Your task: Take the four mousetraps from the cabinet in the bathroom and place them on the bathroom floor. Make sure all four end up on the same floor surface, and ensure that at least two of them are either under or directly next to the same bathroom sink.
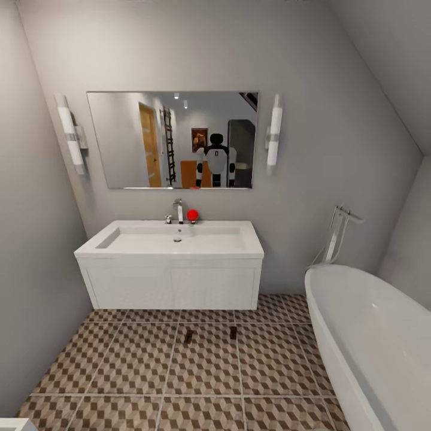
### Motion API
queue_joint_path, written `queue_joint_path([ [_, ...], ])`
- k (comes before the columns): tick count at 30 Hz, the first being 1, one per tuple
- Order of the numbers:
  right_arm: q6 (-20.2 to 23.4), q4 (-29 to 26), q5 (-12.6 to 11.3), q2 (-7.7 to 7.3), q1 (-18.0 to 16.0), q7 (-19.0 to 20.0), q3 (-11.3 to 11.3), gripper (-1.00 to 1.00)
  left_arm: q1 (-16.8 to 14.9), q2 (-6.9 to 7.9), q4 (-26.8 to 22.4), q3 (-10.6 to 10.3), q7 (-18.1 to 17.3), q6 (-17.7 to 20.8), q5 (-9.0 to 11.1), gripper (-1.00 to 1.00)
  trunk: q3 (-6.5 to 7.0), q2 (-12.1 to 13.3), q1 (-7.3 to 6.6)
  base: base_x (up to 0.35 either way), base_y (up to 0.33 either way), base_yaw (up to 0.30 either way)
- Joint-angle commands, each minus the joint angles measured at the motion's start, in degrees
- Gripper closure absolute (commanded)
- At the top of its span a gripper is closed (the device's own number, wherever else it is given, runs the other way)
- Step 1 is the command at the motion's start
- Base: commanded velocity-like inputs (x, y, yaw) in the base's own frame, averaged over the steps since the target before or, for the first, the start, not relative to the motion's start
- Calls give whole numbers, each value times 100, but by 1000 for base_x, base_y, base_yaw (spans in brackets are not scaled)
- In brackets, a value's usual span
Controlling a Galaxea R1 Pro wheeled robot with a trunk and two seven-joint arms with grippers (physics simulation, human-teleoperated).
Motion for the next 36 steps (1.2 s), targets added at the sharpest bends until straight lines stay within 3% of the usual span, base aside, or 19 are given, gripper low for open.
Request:
queue_joint_path([
  [1,-21,24,16,4,-10,-49,47,-100,-8,-7,15,-33,44,-15,-27,-100,11,36,-22,0,0,0],
  [36,-40,24,-28,4,-10,-49,30,-100,-7,-19,6,-33,37,2,-10,-100,639,1440,-791,0,0,0],
])
